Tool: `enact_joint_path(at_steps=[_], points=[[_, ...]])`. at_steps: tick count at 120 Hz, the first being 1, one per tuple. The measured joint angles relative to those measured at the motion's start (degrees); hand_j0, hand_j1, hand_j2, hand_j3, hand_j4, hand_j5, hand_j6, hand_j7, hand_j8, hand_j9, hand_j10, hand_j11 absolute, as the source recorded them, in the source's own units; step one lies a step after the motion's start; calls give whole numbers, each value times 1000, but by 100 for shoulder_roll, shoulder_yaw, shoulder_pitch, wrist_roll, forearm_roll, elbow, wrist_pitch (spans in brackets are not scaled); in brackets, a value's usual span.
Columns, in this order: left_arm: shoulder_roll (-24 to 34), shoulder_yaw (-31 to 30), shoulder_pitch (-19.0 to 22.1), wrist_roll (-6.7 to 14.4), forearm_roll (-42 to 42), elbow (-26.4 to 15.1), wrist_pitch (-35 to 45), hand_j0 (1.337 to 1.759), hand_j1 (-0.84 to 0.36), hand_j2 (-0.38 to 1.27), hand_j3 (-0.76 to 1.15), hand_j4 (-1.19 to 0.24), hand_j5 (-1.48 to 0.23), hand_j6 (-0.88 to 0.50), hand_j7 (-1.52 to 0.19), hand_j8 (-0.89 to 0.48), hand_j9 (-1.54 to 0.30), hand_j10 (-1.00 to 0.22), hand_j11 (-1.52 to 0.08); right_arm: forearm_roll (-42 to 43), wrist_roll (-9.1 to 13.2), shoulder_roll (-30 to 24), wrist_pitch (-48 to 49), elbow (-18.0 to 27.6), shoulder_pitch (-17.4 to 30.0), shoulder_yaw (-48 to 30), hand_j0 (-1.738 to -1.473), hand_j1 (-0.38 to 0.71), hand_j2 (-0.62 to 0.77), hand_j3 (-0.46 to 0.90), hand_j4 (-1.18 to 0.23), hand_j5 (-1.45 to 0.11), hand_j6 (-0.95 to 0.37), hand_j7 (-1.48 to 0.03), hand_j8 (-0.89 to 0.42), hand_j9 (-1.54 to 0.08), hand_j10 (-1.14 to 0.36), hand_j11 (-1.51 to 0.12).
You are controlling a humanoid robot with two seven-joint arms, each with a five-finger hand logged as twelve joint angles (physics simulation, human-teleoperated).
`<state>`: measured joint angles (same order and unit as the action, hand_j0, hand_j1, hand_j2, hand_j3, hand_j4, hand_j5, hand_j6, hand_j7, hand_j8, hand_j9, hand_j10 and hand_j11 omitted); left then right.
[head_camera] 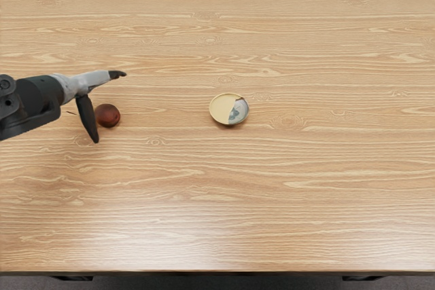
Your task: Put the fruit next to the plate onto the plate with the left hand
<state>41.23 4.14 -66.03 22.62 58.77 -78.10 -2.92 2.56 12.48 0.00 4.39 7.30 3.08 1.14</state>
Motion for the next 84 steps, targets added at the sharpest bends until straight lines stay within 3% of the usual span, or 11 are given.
enact_joint_path(at_steps=[34, 84], points=[[-1, -2, 90, 122, 372, -187, 15, 1658, 282, 14, 0, -62, -75, -63, -75, -63, -75, -61, -74, -1, 0, 0, 0, 0, 0, 0, -1658, -349, 0, 0, 0, 0, 0, 0, 0, 0, 0, 0], [-133, -9, 248, 471, 990, -239, 280, 1658, 94, 46, 0, -220, -279, -221, -279, -221, -279, -219, -279, -1, 0, 0, 0, 0, 0, 0, -1658, -349, 0, 0, 0, 0, 0, 0, 0, 0, 0, 0]])
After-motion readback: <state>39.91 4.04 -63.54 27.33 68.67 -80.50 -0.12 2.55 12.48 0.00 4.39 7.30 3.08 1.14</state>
